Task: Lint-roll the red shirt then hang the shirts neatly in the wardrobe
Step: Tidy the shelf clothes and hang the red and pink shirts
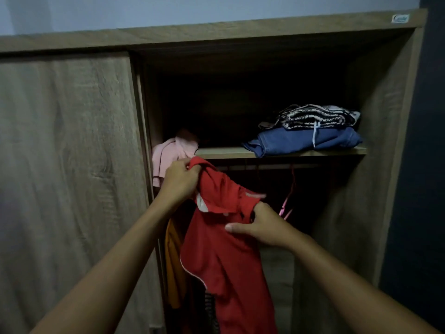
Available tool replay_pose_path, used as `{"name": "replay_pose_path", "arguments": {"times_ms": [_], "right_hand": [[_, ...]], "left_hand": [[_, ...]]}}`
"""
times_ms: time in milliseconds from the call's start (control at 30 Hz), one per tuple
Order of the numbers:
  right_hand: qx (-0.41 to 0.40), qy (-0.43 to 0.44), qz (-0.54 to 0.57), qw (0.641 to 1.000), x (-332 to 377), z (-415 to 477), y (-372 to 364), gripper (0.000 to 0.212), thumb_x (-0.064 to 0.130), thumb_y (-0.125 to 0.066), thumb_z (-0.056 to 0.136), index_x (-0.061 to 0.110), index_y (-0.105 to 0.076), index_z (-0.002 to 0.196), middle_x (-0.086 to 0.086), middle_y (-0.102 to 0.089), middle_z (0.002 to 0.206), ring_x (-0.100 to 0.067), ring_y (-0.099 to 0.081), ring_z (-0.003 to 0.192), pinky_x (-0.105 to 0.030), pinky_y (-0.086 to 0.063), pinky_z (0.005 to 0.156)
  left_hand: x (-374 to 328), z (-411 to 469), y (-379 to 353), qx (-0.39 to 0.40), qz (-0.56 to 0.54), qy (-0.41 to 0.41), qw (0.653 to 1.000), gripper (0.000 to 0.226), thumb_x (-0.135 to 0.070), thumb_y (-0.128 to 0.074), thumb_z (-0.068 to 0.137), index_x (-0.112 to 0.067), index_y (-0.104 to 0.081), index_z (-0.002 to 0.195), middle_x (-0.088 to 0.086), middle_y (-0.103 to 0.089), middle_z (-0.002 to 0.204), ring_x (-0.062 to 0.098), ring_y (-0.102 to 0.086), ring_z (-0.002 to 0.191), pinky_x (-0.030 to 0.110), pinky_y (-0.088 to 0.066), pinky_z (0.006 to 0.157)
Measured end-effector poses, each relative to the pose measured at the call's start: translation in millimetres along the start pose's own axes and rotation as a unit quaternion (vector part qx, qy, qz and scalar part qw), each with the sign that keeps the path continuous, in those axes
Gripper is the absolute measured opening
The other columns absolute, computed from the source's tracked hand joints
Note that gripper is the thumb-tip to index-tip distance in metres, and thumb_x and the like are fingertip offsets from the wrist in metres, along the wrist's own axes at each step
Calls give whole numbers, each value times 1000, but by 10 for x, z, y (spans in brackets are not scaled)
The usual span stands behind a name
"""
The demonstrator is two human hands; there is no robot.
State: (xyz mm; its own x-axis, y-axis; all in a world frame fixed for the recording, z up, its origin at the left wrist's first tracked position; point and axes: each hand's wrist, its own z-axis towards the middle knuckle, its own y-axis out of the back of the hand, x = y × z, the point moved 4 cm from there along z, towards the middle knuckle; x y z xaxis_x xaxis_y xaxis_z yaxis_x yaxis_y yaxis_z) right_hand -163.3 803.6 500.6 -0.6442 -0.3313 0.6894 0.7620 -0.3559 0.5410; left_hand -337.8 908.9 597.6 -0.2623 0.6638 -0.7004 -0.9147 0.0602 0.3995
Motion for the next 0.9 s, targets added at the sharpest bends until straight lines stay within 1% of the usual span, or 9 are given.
{"name": "replay_pose_path", "arguments": {"times_ms": [133, 200, 267, 367, 467, 600, 700, 800, 900], "right_hand": [[182, -140, -71, 971, -12, -175, 51, 63, 69, -73, 69, 14, -77, 99, 0, -78, 94, -15, -75, 87, -29, -58, 83], [128, -152, -53, 979, 66, -202, 143, 62, 68, -70, 72, 8, -77, 87, -4, -77, 79, -18, -75, 71, -22, -54, 61], [-15, -111, -70, 991, 137, -177, 272, 49, 59, -74, 77, 9, -73, 75, 2, -70, 62, -6, -65, 54, -19, -46, 50], [-132, -47, -96, 985, 133, -118, 333, 41, 56, -82, 70, 23, -62, 85, 8, -61, 74, -2, -53, 59, -23, -48, 56], [-100, -49, -159, 981, -59, -53, 183, 46, 53, -81, 70, 33, -55, 102, 9, -62, 97, -5, -60, 80, -25, -53, 71], [-76, -112, -195, 971, -394, -44, 127, 16, 28, -72, 83, 26, -65, 96, 1, -70, 88, -16, -68, 81, -33, -56, 73], [-51, -151, -114, 981, -672, -50, 169, 13, 27, -75, 84, 21, -74, 94, 1, -75, 87, -14, -72, 81, -36, -60, 77], [-28, -162, 40, 986, -725, -74, 162, 32, 48, -66, 91, 16, -75, 88, 6, -75, 77, -3, -68, 67, -17, -53, 62], [-150, -184, 98, 966, -863, -7, 223, 48, 48, -57, 95, 4, -71, 82, -1, -66, 66, -11, -57, 54, -17, -41, 50]], "left_hand": [[-154, -70, -95, 25, 26, -59, 998, 27, -17, -46, 99, -12, -68, 84, -1, -61, 70, 9, -54, 66, 19, -38, 56], [-155, -96, -173, 37, 42, -70, 996, 26, -18, -47, 99, -12, -65, 81, -5, -57, 66, 7, -50, 61, 15, -33, 51], [-142, -130, -250, 54, 46, -74, 995, 26, -19, -46, 99, -9, -65, 85, -2, -58, 71, 12, -53, 66, 18, -35, 55], [-190, -204, -336, 66, 39, -92, 993, 24, -21, -47, 100, -10, -66, 90, -2, -62, 80, 13, -56, 74, 24, -38, 62], [-268, -286, -357, 58, 46, -121, 990, 21, -23, -47, 101, -16, -64, 90, -8, -62, 82, 7, -56, 78, 26, -38, 66], [-185, -320, -295, 28, 67, -130, 989, 21, -23, -49, 99, -12, -64, 92, -1, -63, 85, 16, -56, 82, 32, -38, 70], [55, -280, -260, 21, 98, -84, 991, 24, -23, -50, 98, -7, -68, 94, 5, -65, 89, 24, -58, 87, 33, -37, 72], [313, -255, -284, 27, 107, -20, 994, 27, -25, -50, 98, -7, -68, 88, 6, -66, 84, 26, -60, 83, 33, -37, 70], [443, -261, -373, 40, 84, 18, 995, 32, -26, -50, 97, -4, -67, 81, 9, -66, 75, 29, -62, 77, 37, -41, 66]]}}
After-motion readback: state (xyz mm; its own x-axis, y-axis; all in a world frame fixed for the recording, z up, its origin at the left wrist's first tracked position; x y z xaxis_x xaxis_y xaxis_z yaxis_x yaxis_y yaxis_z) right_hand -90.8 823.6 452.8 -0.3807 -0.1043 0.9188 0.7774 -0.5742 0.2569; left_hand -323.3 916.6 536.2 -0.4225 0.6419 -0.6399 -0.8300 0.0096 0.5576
